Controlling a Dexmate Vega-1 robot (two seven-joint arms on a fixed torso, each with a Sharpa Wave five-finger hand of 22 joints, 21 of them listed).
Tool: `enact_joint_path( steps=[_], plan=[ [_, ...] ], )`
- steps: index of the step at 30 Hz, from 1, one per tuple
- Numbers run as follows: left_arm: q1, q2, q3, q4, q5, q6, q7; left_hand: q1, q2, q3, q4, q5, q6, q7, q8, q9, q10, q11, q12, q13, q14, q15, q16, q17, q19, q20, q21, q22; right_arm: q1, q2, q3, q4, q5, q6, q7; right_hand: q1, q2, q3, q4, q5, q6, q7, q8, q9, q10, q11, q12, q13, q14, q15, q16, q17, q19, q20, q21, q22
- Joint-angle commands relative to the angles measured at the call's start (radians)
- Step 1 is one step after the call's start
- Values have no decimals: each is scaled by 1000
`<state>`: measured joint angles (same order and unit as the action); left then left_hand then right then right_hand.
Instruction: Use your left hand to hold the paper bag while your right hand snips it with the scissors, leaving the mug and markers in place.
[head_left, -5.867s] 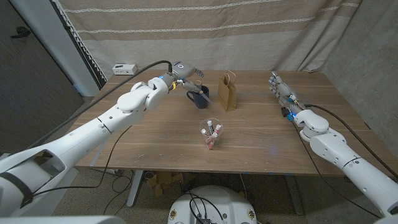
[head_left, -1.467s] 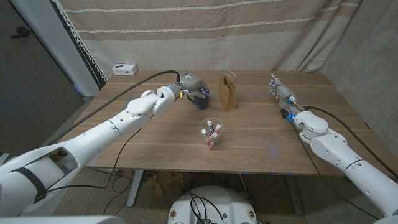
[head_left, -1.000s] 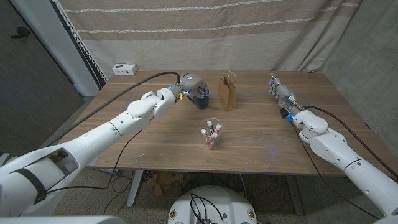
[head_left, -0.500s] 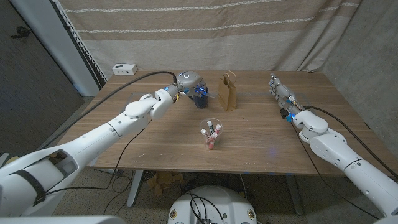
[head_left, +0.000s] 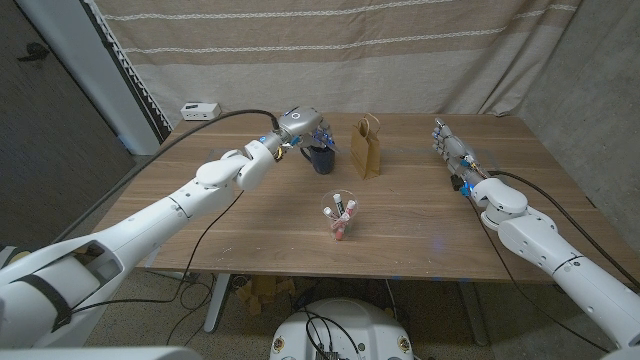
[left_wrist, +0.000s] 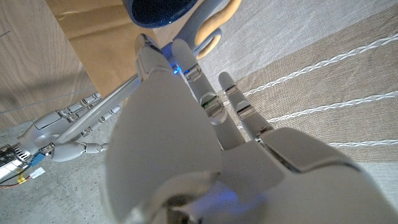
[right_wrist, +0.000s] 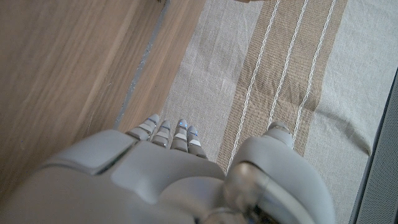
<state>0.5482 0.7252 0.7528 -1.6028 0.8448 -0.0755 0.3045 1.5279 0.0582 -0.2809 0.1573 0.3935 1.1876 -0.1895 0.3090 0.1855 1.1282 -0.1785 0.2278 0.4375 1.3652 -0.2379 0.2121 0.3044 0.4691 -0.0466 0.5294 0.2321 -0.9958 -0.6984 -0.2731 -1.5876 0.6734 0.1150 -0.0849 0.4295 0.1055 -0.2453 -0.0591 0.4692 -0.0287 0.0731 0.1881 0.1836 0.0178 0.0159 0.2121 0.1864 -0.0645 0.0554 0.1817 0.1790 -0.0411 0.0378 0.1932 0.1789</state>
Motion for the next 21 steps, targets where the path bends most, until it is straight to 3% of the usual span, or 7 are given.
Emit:
enact_joint_path(
  steps=[1, 21],
  plan=[
    [4, -1, -9, 14, 8, -22, 72, 85, 106, -9, 1, 2, 2, 12, -6, 1, 69, -32, -5, 75, 8, -2, 8, 2, 6, -113, 13, 3, 6, 0, -4, 5, -6, 5, 5, 5, 3, -8, 0, -3, -1, -3, 6, 2, 4, -2, 2, 2, -1, 1, 5, 3, 1, 5, 5, 4],
    [34, -17, -43, 6, -45, -25, 153, 77, 106, -11, 1, -1, -4, 14, -14, 8, 71, -34, -6, 69, -3, -2, 2, -3, 6, -114, 31, 3, 9, 10, -5, 19, -8, 29, 14, 6, 5, -8, 1, -4, 0, -4, 6, 2, 4, -2, 2, 2, -1, -5, 5, 3, 3, 3, 6, 4]
  ],
)
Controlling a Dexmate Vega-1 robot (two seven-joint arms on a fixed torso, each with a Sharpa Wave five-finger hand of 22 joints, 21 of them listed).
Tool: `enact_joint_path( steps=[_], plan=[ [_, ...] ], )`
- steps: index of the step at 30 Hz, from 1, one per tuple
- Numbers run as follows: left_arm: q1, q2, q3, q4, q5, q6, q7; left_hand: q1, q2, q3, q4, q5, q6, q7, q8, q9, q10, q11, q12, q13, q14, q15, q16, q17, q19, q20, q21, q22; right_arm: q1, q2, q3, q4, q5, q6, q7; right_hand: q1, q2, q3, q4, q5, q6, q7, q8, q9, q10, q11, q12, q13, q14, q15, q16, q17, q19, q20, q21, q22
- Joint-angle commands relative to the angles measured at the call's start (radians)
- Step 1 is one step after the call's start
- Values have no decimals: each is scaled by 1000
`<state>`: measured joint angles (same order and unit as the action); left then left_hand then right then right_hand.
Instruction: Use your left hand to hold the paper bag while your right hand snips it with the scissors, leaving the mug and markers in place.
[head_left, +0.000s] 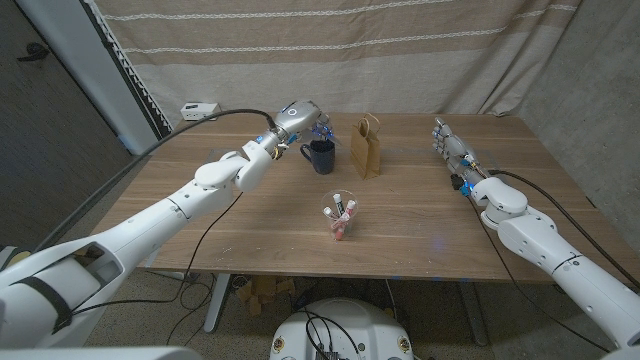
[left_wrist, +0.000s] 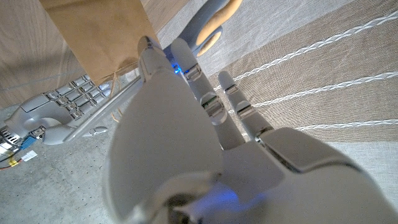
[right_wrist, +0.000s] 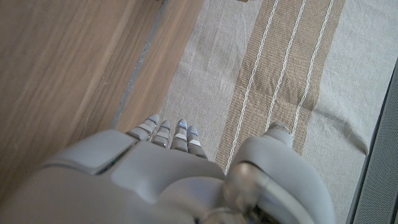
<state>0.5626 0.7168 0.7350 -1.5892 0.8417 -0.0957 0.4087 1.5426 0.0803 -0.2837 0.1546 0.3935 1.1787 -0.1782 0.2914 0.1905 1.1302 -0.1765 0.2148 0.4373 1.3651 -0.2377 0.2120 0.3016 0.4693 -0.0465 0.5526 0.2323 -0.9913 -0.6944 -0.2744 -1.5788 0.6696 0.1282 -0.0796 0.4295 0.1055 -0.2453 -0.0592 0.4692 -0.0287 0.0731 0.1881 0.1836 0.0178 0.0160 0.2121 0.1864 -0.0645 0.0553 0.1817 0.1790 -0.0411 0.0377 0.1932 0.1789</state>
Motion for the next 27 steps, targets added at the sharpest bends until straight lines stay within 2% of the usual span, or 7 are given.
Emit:
enact_joint_path(
  steps=[1, 5, 11, 20, 27],
  plan=[
    [20, -9, -27, -9, -43, -5, 51, 62, 84, -8, 3, 0, 10, -3, 6, 5, 68, -36, 7, 69, -4, -2, 1, 0, 6, -113, 9, 3, 4, 6, -3, 8, -2, 12, 7, 6, 5, -8, 1, -4, 0, -4, 6, 2, 4, -1, 2, 2, -1, -5, 5, 3, 3, 3, 6, 4],
    [27, -16, -36, -7, -82, -19, 48, 60, 85, -10, 5, 1, 20, -7, 14, 12, 70, -36, 8, 69, -12, -1, -4, -4, 7, -111, 15, 3, -1, 7, 1, 4, 2, 11, 2, 6, 6, -8, 1, -4, 0, -4, 6, 2, 4, 0, 2, 2, -1, -5, 5, 3, 3, 3, 6, 4],
    [33, -24, -46, -2, -128, -43, 42, 58, 88, -10, 6, 4, 23, 3, 18, 15, 74, -35, 9, 68, -12, -1, -4, -8, 8, -109, 22, 3, -3, 9, 1, 8, 1, 20, 4, 6, 7, -8, 1, -4, 0, -4, 6, 2, 4, -1, 2, 2, -1, -5, 5, 4, 4, 3, 7, 4],
    [39, -25, -54, -7, -137, -49, 43, 57, 87, -10, 5, 5, 23, 0, 21, 17, 76, -35, 9, 67, -10, -2, -4, -9, 7, -110, 27, 2, 4, 13, -3, 18, 0, 24, 11, 6, 7, -8, 1, -5, 0, -4, 6, 2, 4, 0, 2, 2, 0, -5, 6, 4, 5, 3, 7, 4],
    [41, -27, -60, -5, -147, -61, 49, 55, 84, -13, 5, 3, 41, 12, 21, 3, 89, -33, 4, 51, -6, -1, -3, -15, 4, -110, 36, 0, 13, 18, -7, 27, -2, 28, 17, 6, 7, -8, 1, -5, 0, -3, 6, 2, 4, 0, 3, 2, 0, -8, 5, 4, 5, 3, 7, 4]
  ],
)
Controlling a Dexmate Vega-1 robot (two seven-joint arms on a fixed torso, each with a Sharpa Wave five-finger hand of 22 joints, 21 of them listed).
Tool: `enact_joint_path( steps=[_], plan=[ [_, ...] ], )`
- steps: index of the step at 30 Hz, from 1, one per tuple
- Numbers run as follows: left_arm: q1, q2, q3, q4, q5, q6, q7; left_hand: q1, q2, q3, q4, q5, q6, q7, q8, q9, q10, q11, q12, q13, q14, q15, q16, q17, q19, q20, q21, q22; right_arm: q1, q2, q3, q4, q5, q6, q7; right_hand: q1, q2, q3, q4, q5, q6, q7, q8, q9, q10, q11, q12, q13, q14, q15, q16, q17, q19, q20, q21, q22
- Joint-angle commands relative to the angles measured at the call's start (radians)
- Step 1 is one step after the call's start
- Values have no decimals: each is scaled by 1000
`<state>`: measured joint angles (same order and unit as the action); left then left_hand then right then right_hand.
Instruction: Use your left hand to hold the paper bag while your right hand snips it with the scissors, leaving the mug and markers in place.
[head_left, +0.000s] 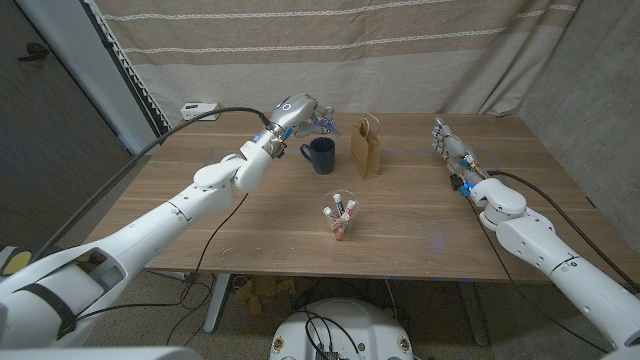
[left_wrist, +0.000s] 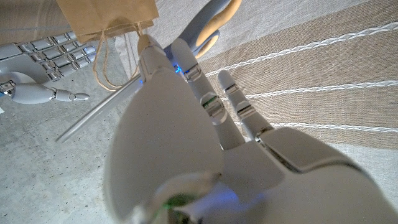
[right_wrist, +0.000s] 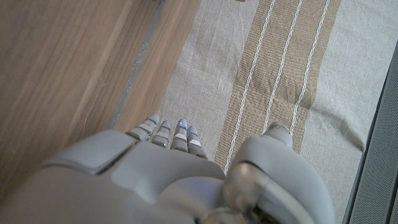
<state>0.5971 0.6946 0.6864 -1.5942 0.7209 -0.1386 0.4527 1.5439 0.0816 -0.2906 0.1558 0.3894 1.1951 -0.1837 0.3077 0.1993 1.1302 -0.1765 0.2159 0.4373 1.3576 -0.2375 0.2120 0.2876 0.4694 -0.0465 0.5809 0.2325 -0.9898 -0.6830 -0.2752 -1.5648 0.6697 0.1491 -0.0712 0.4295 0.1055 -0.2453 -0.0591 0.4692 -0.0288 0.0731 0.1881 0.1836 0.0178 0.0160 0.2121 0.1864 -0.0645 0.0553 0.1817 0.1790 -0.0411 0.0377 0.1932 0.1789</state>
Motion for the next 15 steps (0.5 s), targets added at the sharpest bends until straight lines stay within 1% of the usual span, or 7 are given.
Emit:
enact_joint_path(
  steps=[1, 15],
  plan=[
    [7, -5, -12, 0, -31, -21, 3, 54, 81, -7, 3, 7, 24, 17, 4, -6, 89, -33, 3, 50, 1, -1, -3, -2, 3, -111, 8, 0, 12, 8, -6, 13, 0, 6, 8, 6, 7, -8, 1, -5, 0, -3, 6, 2, 4, 0, 2, 2, 0, -7, 5, 4, 5, 3, 7, 4],
    [24, -10, -35, -12, -89, -64, -4, 55, 80, -11, 2, 5, 28, 21, 0, -9, 94, -35, 1, 44, -3, -1, -5, -9, 4, -112, 18, -2, 8, 9, -1, 12, 1, 19, 9, 7, 8, -8, 0, -5, -1, -2, 6, 2, 4, 1, 3, 2, 1, -10, 6, 3, 7, 4, 7, 4]
  ],
)
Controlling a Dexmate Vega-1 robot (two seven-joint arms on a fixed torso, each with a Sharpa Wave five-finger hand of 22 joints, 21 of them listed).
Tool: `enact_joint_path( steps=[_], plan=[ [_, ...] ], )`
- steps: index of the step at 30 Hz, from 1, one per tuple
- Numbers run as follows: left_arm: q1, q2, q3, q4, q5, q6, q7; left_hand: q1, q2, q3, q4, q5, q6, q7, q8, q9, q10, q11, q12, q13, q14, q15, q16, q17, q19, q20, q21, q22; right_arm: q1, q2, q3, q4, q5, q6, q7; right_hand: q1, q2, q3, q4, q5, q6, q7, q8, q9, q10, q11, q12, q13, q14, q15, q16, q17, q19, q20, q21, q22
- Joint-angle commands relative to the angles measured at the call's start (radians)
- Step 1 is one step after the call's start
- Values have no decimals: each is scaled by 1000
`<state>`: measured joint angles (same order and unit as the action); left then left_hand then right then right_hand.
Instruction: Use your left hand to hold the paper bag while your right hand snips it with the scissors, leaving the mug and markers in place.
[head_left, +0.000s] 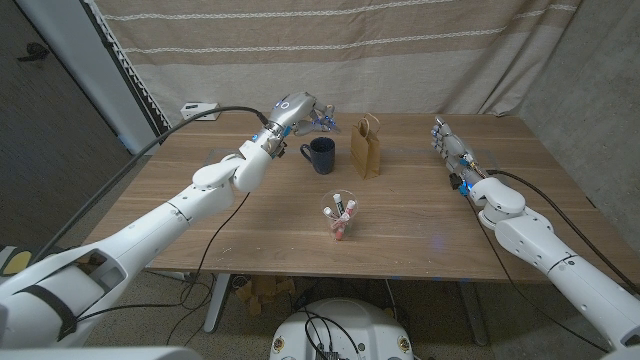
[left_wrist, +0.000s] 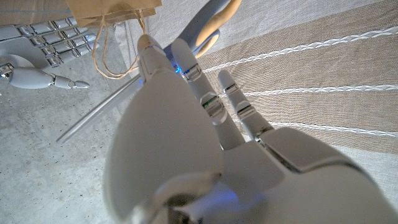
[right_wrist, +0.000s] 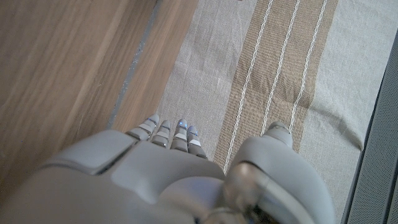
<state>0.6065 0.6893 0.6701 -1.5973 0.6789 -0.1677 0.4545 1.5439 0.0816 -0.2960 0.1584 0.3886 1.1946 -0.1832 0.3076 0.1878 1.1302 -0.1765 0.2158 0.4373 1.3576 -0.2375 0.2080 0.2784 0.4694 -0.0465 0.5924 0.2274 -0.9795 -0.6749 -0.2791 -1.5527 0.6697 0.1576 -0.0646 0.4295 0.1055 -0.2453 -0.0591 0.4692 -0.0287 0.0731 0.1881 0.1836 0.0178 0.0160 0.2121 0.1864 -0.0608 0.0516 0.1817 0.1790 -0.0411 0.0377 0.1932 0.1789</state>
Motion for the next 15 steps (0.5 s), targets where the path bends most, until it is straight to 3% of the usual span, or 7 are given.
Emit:
enact_joint_path(
  steps=[1, 15],
  plan=[
    [16, -4, -21, -13, -54, -39, -11, 55, 80, -5, 0, 6, 29, 21, 0, 2, 95, -34, 2, 44, -3, -1, -1, 0, 4, -112, 7, 3, -3, 0, 2, 0, 0, 11, 4, 7, 8, -8, 0, -5, -1, -2, 6, 2, 4, 1, 3, 2, -3, -7, 5, 3, 7, 4, 7, 3],
    [71, -11, -75, -75, -183, -97, -65, 54, 81, -8, 1, 5, 24, 23, -1, 6, 91, -35, -1, 40, -7, -1, -3, -6, 6, -112, 15, 3, -25, -8, 17, -7, 4, 33, 8, 8, 8, -9, 0, -6, -1, -2, 6, 2, 4, 1, 3, 2, -3, -8, 5, 3, 7, 4, 7, 3]
  ],
)
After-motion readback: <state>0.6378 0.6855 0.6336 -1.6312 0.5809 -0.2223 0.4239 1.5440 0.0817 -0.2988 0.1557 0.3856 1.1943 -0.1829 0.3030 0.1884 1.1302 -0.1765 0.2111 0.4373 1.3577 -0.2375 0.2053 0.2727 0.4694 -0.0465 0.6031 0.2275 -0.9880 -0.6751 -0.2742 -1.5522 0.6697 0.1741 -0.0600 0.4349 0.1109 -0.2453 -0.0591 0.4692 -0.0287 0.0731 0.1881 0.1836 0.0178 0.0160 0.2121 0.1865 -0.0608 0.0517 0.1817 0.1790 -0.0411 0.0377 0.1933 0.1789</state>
